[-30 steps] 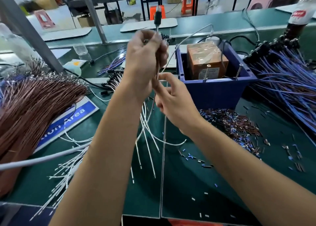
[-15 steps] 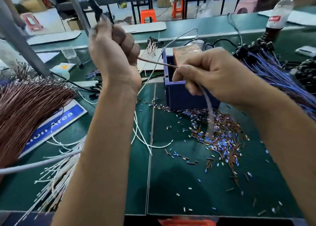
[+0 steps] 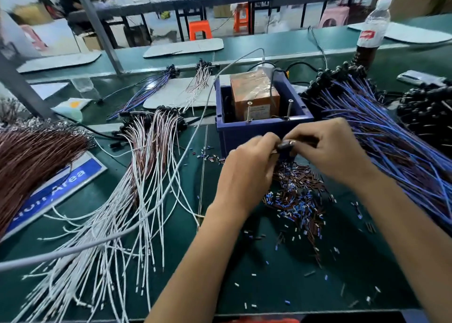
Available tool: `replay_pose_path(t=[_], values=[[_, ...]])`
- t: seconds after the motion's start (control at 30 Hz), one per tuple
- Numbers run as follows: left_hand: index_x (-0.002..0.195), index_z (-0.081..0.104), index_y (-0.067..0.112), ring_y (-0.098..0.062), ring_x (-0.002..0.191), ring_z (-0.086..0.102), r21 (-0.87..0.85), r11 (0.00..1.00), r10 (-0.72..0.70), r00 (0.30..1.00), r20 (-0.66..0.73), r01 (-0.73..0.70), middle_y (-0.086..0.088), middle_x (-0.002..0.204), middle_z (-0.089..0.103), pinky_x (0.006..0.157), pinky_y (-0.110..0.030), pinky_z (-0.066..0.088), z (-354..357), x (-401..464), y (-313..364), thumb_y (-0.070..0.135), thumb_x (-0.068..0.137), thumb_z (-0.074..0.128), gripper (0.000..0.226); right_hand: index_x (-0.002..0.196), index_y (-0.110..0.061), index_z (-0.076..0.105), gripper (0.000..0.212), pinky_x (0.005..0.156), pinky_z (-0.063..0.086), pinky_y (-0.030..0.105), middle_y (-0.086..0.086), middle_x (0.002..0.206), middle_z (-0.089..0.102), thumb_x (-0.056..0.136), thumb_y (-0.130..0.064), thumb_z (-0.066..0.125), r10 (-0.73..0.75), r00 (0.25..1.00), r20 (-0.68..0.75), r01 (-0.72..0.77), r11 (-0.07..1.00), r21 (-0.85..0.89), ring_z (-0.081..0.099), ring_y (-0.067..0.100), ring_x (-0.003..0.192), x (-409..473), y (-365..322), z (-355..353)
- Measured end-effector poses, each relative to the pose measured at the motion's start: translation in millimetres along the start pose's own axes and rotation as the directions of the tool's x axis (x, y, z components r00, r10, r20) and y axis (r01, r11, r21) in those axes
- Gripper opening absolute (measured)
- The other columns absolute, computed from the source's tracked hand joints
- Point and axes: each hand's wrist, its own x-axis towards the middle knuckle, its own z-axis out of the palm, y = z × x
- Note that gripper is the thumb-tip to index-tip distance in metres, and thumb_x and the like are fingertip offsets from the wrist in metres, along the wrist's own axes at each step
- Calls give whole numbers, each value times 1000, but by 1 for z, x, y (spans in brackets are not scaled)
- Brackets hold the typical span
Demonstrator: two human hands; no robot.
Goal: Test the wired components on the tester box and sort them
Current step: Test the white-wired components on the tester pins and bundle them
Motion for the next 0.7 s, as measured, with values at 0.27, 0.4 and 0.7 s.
replay_pose_path(t=[0.27,0.4,0.7], values=[[85,72,8,-32,69,66,-101,987,-129,991,-16,127,-6,73,72,64,-44,50,20,-14,-32,19,94,73,14,89,-17,82,3,75,54,25,-10,78,77,90,-15,80,114,993,39,-119,982,148,71,6,75,-15,20,23],[80,72,15,-18,67,66,-232,963,-143,990,9,141,5,70,70,65,-40,51,22,-13,-36,21,94,73,15,89,-16,83,3,80,54,20,-13,84,77,90,-14,80,134,991,29,-137,971,197,72,6,82,-18,25,20],[70,68,24,1,54,54,-382,865,-346,938,14,325,14,61,63,58,-13,40,10,-17,-43,16,91,74,24,93,-16,78,4,49,44,20,-4,63,69,95,-18,75,329,944,-9,-299,867,399,52,7,47,-24,35,6]])
